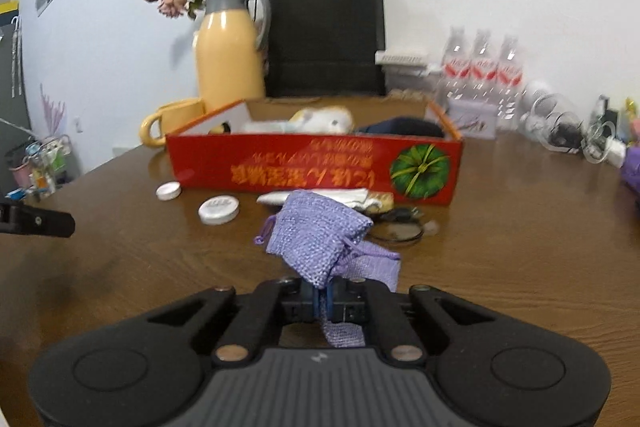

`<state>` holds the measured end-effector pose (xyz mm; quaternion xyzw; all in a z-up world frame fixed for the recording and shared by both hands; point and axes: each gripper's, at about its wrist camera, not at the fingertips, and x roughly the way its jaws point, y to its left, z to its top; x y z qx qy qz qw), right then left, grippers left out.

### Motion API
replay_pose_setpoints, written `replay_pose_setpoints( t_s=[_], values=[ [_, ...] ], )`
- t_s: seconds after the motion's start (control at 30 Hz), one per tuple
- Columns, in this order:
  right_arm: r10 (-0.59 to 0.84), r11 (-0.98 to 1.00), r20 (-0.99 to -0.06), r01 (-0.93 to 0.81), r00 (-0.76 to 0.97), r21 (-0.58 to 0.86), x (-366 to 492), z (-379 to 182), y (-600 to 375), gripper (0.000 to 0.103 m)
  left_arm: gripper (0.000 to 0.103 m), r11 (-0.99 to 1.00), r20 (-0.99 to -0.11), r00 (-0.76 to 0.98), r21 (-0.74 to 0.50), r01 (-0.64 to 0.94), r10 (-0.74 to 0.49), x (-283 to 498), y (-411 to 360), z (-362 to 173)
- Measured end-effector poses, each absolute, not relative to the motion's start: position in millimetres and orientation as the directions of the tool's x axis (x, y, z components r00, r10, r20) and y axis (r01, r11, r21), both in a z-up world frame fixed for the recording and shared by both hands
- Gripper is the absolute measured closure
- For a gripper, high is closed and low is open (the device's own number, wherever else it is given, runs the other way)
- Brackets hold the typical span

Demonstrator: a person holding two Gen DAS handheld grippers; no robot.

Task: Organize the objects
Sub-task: 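Grasp the purple drawstring pouch with the right tool and lift it, then grasp a white bottle cap with the left tool while the right tool holds the purple pouch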

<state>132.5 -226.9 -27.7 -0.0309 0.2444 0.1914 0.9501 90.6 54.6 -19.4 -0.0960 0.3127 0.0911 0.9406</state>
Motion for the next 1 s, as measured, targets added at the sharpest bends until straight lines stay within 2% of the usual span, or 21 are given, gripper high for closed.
replay_pose_setpoints(
  t_s=[0.2,0.77,0.9,1.0],
  values=[
    [0.297,0.934,-0.401,-0.351,0.867,-0.068,127.4,-22.1,-222.2,0.100,0.000,0.962,-0.610,0.780,-0.103,-0.252,0.139,106.5,58.8,-25.6],
    [0.255,0.946,-0.317,-0.303,0.914,-0.113,168.0,-9.7,-216.4,0.100,0.001,0.967,-0.588,0.778,0.031,-0.253,0.222,207.0,55.1,-37.8],
    [0.256,0.950,-0.327,-0.300,0.910,-0.092,175.2,-16.3,-218.6,0.100,0.015,0.971,-0.604,0.770,0.033,-0.236,0.207,228.5,53.8,-45.7],
    [0.260,0.951,-0.330,-0.300,0.907,-0.077,176.3,-18.9,-220.8,0.100,0.031,0.976,-0.632,0.757,-0.001,-0.219,0.169,238.5,53.9,-54.9]
  ],
)
